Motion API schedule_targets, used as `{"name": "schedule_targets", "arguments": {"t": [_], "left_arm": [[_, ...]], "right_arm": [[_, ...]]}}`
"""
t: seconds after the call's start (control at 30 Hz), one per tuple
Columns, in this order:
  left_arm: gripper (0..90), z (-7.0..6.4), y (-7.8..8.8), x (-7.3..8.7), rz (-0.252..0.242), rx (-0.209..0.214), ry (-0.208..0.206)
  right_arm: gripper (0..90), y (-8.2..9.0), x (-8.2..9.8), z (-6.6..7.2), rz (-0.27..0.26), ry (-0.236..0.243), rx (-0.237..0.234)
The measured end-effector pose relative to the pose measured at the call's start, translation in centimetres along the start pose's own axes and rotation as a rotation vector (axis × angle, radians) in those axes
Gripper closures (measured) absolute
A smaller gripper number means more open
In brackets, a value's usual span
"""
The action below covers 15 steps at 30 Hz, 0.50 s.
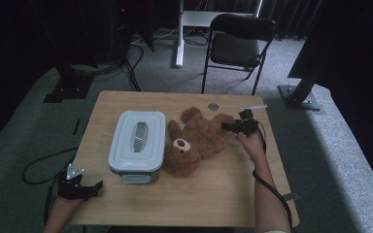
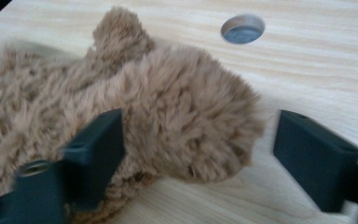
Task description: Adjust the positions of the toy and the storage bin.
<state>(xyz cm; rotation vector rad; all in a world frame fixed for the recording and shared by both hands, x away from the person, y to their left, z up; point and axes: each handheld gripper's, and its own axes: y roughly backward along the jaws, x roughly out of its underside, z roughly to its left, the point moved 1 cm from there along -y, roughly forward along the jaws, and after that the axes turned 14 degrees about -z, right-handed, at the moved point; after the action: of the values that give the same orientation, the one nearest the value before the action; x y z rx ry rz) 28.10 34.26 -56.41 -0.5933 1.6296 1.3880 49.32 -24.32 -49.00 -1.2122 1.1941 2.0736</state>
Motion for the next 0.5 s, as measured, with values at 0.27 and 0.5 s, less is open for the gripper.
{"name": "schedule_targets", "arguments": {"t": [0.27, 0.5], "left_arm": [[0.6, 0.0, 0.0, 0.0, 0.000, 0.000, 0.001], [0.6, 0.0, 0.0, 0.0, 0.000, -0.003, 0.002]], "right_arm": [[75.6, 1.5, 0.9, 0.7, -0.005, 0.078, -0.008], [76.9, 4.8, 2.3, 1.6, -0.027, 0.129, -0.005]]}}
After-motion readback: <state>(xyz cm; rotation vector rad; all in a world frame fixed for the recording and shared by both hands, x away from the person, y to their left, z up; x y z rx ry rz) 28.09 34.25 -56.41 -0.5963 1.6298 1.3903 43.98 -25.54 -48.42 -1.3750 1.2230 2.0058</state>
